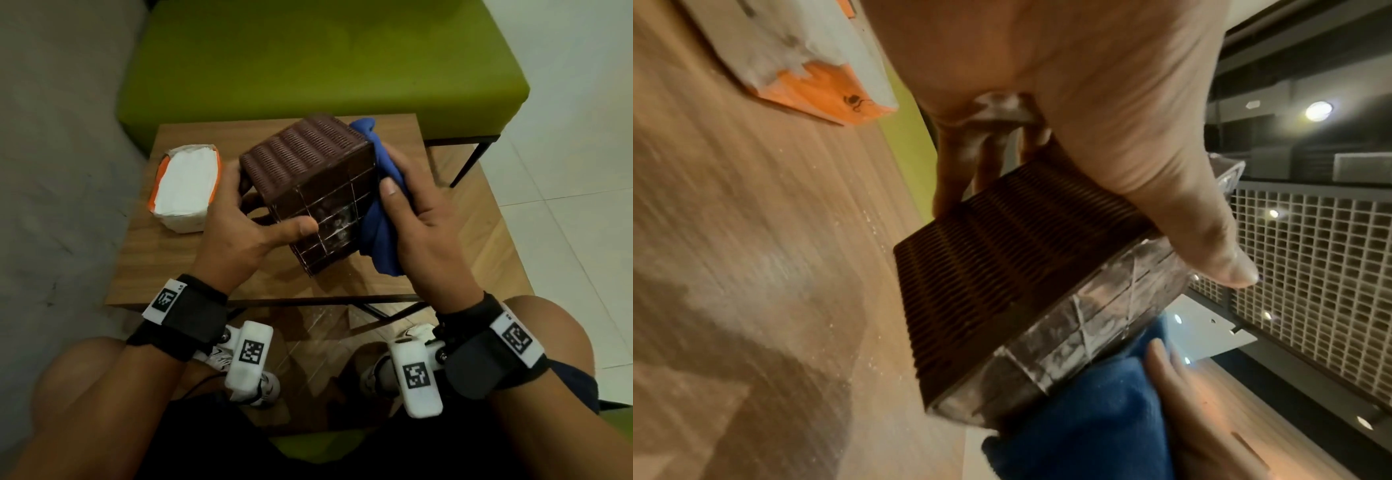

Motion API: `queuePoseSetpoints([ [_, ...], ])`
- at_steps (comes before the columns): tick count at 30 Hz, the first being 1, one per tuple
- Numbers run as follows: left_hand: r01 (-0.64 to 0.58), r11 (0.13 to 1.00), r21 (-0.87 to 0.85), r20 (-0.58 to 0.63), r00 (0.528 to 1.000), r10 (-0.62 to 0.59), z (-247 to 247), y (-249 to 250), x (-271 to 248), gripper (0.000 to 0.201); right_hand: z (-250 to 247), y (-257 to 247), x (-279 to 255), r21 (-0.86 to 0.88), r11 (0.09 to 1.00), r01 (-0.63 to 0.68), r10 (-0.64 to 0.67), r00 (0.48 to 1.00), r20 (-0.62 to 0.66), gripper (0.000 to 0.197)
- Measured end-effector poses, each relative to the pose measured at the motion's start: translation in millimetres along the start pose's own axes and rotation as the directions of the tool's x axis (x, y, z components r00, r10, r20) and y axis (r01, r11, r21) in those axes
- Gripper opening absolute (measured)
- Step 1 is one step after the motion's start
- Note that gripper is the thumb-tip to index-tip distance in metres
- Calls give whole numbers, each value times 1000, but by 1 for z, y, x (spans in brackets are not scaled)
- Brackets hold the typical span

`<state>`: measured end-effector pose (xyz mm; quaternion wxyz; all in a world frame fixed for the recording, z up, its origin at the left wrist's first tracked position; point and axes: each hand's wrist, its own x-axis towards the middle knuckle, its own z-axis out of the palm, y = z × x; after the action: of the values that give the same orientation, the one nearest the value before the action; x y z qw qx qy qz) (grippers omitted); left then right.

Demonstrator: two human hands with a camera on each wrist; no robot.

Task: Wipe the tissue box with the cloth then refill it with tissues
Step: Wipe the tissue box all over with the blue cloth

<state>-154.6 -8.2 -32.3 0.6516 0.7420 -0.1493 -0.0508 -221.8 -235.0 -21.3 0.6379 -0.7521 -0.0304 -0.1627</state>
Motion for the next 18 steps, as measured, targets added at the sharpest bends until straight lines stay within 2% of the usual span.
queuePoseSetpoints([
  [2, 49, 998, -34, 8, 999, -49, -1, -1, 1, 105, 3, 5, -3, -57, 998, -5, 5, 1000, -2, 46],
  [6, 181, 978, -108, 92, 981, -172, 0, -1, 3, 108, 7, 10, -1, -138, 990, -34, 17, 992, -123, 47],
  [10, 307, 928, -212, 128, 950, -285, -6, -4, 8, 70, 10, 12, -2, -180, 983, -24, -7, 985, -171, 47],
  [13, 311, 917, -249, 79, 950, -301, -2, -7, 11, 56, 24, 12, -8, -297, 952, 68, -144, 959, -244, 49],
  [15, 300, 916, -265, 46, 953, -299, 3, -9, 13, 55, 38, 8, -17, -430, 891, 145, -222, 966, -134, 54],
  [16, 296, 915, -274, 32, 954, -299, 4, -9, 15, 59, 44, 7, -21, -484, 849, 210, -249, 968, -16, 56],
  [18, 290, 916, -279, 11, 954, -299, 5, -8, 17, 76, 44, 6, -25, -530, 768, 360, -285, 933, 220, 52],
])
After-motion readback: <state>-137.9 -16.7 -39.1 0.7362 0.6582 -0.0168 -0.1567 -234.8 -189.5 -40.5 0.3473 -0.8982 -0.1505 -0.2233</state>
